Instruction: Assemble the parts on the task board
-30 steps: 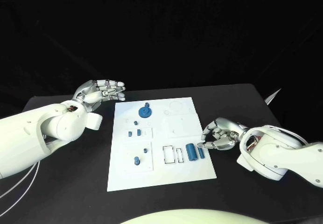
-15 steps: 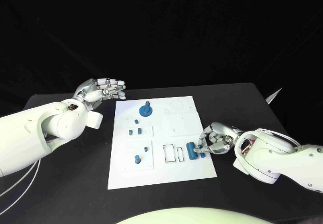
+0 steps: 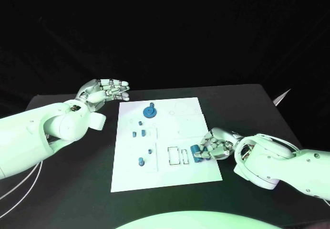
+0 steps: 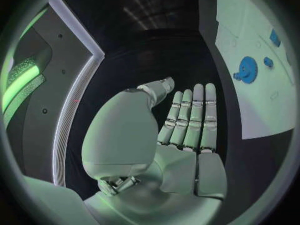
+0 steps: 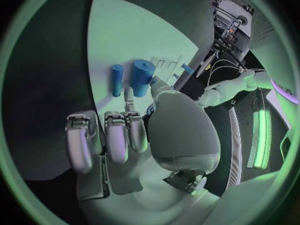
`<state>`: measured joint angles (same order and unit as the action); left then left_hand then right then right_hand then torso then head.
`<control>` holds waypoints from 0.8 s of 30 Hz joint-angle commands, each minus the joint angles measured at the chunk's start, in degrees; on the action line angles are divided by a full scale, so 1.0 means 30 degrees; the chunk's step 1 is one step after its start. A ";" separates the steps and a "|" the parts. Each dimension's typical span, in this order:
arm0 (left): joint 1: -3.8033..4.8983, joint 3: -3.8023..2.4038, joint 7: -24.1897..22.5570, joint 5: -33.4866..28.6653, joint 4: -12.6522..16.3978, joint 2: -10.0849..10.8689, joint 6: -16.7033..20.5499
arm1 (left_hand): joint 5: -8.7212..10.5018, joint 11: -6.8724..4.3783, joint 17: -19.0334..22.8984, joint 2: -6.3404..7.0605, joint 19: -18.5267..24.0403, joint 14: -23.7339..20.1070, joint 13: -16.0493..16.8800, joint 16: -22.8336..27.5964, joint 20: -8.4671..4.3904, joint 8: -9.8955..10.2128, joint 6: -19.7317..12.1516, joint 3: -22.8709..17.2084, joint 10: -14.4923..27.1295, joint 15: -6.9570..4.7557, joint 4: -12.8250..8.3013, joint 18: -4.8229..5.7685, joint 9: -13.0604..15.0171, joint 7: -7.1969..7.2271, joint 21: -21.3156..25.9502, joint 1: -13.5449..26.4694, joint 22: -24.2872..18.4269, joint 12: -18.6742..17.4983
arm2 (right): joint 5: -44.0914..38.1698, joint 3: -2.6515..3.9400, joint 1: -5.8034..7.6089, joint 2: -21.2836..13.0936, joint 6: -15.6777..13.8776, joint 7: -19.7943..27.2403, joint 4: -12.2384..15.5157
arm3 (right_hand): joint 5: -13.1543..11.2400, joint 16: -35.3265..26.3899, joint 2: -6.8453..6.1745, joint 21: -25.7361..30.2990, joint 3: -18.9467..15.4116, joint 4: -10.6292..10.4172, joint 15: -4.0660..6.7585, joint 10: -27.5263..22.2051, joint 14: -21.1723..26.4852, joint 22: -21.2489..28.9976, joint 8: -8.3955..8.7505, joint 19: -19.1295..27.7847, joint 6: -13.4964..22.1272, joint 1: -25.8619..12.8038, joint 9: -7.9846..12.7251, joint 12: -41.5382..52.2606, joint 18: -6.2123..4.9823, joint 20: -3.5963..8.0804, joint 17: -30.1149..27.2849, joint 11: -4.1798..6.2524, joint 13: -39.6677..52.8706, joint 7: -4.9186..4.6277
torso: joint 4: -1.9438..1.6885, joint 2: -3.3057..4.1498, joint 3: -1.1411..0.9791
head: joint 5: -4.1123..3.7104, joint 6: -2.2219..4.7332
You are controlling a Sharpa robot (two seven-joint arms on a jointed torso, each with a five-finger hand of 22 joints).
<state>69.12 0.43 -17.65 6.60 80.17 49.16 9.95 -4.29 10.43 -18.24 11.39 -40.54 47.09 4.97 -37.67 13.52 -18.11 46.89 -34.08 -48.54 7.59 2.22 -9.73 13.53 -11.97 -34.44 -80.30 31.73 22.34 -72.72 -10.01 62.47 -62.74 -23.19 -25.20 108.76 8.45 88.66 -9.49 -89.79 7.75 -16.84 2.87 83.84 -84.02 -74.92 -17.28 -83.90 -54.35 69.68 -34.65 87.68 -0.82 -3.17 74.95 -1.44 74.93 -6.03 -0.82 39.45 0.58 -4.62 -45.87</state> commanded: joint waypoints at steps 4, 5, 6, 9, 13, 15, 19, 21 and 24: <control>0.0006 -0.0012 -0.0048 -0.0050 0.0035 0.0011 -0.0323 | -0.0026 0.0062 0.0012 -0.0165 -0.0137 0.0156 -0.0017 0.0091 0.0024 -0.0087 -0.0162 0.0158 -0.0040 0.0033 0.0007 -0.0191 -0.0018 -0.0541 0.0126 0.0060 -0.0015 -0.0054 | -0.0477 -0.0002 -0.0092 0.0308 0.0295 -0.0321 -0.0119 | 0.0106 0.0043 0.0145 -0.0069 -0.0139 0.0039 -0.0080 0.1631 -0.1777 -0.5027 -0.0106 -0.2033 -0.0043 -0.0073 -0.0026 0.0069 0.0272 -0.0032 0.3901 0.0041 0.4494 0.0068 | -0.0004 -0.0010 0.0025 | -0.0001 -0.0043; 0.0006 -0.0012 -0.0046 -0.0050 0.0033 0.0014 -0.0323 | -0.0026 0.0062 0.0012 -0.0165 -0.0137 0.0156 -0.0017 0.0091 0.0024 -0.0087 -0.0162 0.0158 -0.0040 0.0033 0.0007 -0.0191 -0.0018 -0.0541 0.0126 0.0060 -0.0015 -0.0054 | -0.0492 -0.0002 -0.0100 0.0355 0.0333 -0.0348 -0.0149 | 0.0106 0.0043 0.0145 -0.0069 -0.0139 0.0039 -0.0080 0.1631 -0.1777 -0.5027 -0.0106 -0.2033 -0.0043 -0.0073 -0.0026 0.0069 0.0272 -0.0032 0.3901 0.0041 0.4494 0.0068 | 0.0002 -0.0007 0.0032 | -0.0020 -0.0027; 0.0006 -0.0012 -0.0045 -0.0050 0.0032 0.0016 -0.0324 | -0.0026 0.0062 0.0012 -0.0165 -0.0137 0.0156 -0.0017 0.0091 0.0024 -0.0087 -0.0162 0.0158 -0.0040 0.0033 0.0007 -0.0191 -0.0018 -0.0541 0.0126 0.0060 -0.0015 -0.0054 | -0.0516 -0.0001 -0.0107 0.0392 0.0375 -0.0376 -0.0176 | 0.0106 0.0043 0.0145 -0.0069 -0.0139 0.0039 -0.0080 0.1631 -0.1777 -0.5027 -0.0106 -0.2033 -0.0043 -0.0073 -0.0026 0.0069 0.0272 -0.0032 0.3901 0.0041 0.4494 0.0068 | 0.0008 -0.0008 0.0035 | -0.0031 -0.0013; 0.0006 -0.0012 -0.0039 -0.0050 0.0031 0.0023 -0.0334 | -0.0032 0.0067 0.0011 -0.0185 -0.0150 0.0148 -0.0033 0.0107 0.0026 -0.0094 -0.0169 0.0167 -0.0022 0.0037 0.0017 -0.0190 -0.0023 -0.0547 0.0171 0.0058 -0.0042 -0.0062 | -0.0689 -0.0001 -0.0142 0.0518 0.0739 -0.0596 -0.0282 | 0.0096 0.0043 0.0142 -0.0069 -0.0214 0.0037 -0.0076 0.1627 -0.1777 -0.5027 -0.0116 -0.2033 -0.0056 -0.0162 -0.0042 0.0062 0.0272 -0.0032 0.3901 0.0045 0.4491 0.0073 | 0.0011 -0.0016 0.0033 | -0.0043 -0.0015; 0.0006 -0.0012 -0.0024 -0.0050 0.0036 0.0036 -0.0347 | -0.0032 0.0067 0.0011 -0.0185 -0.0150 0.0148 -0.0033 0.0107 0.0026 -0.0094 -0.0169 0.0167 -0.0022 0.0037 0.0017 -0.0190 -0.0023 -0.0547 0.0171 0.0058 -0.0042 -0.0062 | -0.1561 0.0000 -0.0250 0.0750 0.1691 -0.1487 -0.0419 | -0.0201 0.0076 0.0188 -0.0069 -0.0599 0.0023 -0.0069 0.1587 -0.1791 -0.5027 -0.0143 -0.2033 -0.0062 -0.0621 -0.0106 -0.0001 0.0272 -0.0027 0.3987 0.0058 0.4452 0.0090 | 0.0010 -0.0007 0.0027 | -0.0040 -0.0032; 0.0007 -0.0012 -0.0005 -0.0050 0.0039 0.0045 -0.0365 | -0.0037 0.0075 0.0009 -0.0219 -0.0165 0.0146 -0.0045 0.0118 0.0034 -0.0101 -0.0175 0.0186 -0.0016 0.0048 0.0069 -0.0185 -0.0028 -0.0557 0.0218 0.0106 -0.0072 -0.0063 | -0.2056 0.0000 -0.0334 0.0859 0.2073 -0.1976 -0.0467 | -0.0210 0.0095 0.0193 -0.0069 -0.0610 0.0026 -0.0068 0.1594 -0.1801 -0.5027 -0.0147 -0.2033 -0.0068 -0.0630 -0.0110 0.0011 0.0272 -0.0026 0.4041 0.0059 0.4461 0.0093 | 0.0009 -0.0004 0.0017 | -0.0035 -0.0054; 0.0008 -0.0012 0.0022 -0.0050 0.0046 0.0061 -0.0390 | -0.0041 0.0084 0.0005 -0.0257 -0.0183 0.0143 -0.0058 0.0127 0.0044 -0.0109 -0.0179 0.0206 -0.0009 0.0057 0.0136 -0.0183 -0.0033 -0.0565 0.0270 0.0172 -0.0107 -0.0062 | -0.2642 0.0001 -0.0426 0.1036 0.2401 -0.2561 -0.0553 | -0.0209 0.0093 0.0191 -0.0069 -0.0642 0.0090 -0.0057 0.1565 -0.1799 -0.5027 -0.0188 -0.2033 -0.0131 -0.0528 -0.0141 -0.0038 0.0272 -0.0022 0.4033 0.0078 0.4427 0.0120 | 0.0013 -0.0015 0.0018 | -0.0040 -0.0047; 0.0008 -0.0012 0.0028 -0.0050 0.0047 0.0066 -0.0397 | -0.0041 0.0084 0.0005 -0.0257 -0.0183 0.0143 -0.0058 0.0127 0.0044 -0.0109 -0.0179 0.0206 -0.0009 0.0057 0.0136 -0.0183 -0.0033 -0.0565 0.0270 0.0172 -0.0107 -0.0062 | -0.2808 0.0002 -0.0453 0.1096 0.2409 -0.2702 -0.0569 | -0.0178 0.0094 0.0196 -0.0069 -0.0643 0.0122 -0.0048 0.1562 -0.1800 -0.5027 -0.0209 -0.2033 -0.0160 -0.0413 -0.0160 -0.0045 0.0272 -0.0016 0.4038 0.0091 0.4423 0.0134 | 0.0008 -0.0016 0.0016 | -0.0046 -0.0043; 0.0008 -0.0012 0.0035 -0.0050 0.0049 0.0070 -0.0407 | -0.0041 0.0084 0.0005 -0.0257 -0.0183 0.0143 -0.0058 0.0127 0.0044 -0.0109 -0.0179 0.0206 -0.0009 0.0057 0.0136 -0.0183 -0.0033 -0.0565 0.0270 0.0172 -0.0107 -0.0062 | -0.2934 0.0002 -0.0474 0.1151 0.2256 -0.2776 -0.0577 | 0.0029 0.0103 0.0271 -0.0069 -0.0543 0.0174 -0.0011 0.1565 -0.1803 -0.5027 -0.0274 -0.2033 -0.0277 -0.0031 -0.0212 -0.0043 0.0272 0.0010 0.4060 0.0135 0.4429 0.0182 | 0.0009 -0.0019 0.0012 | -0.0057 -0.0039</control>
<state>69.11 0.43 -17.40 6.60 80.18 49.40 9.76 -4.29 10.43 -18.24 10.93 -40.75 47.29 4.87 -37.67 13.72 -18.11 46.89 -33.68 -48.54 7.79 2.61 -9.73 13.48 -11.97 -33.87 -79.84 31.51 22.34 -79.25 -9.45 61.75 -59.40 -20.05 -30.23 107.43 8.24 88.65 -9.00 -89.75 5.95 -16.59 2.87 83.83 -84.03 -74.91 -18.20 -83.90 -54.94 68.73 -35.51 87.67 -0.82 -3.17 74.93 -1.44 74.92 -5.65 -0.79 39.41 0.63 -4.75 -46.01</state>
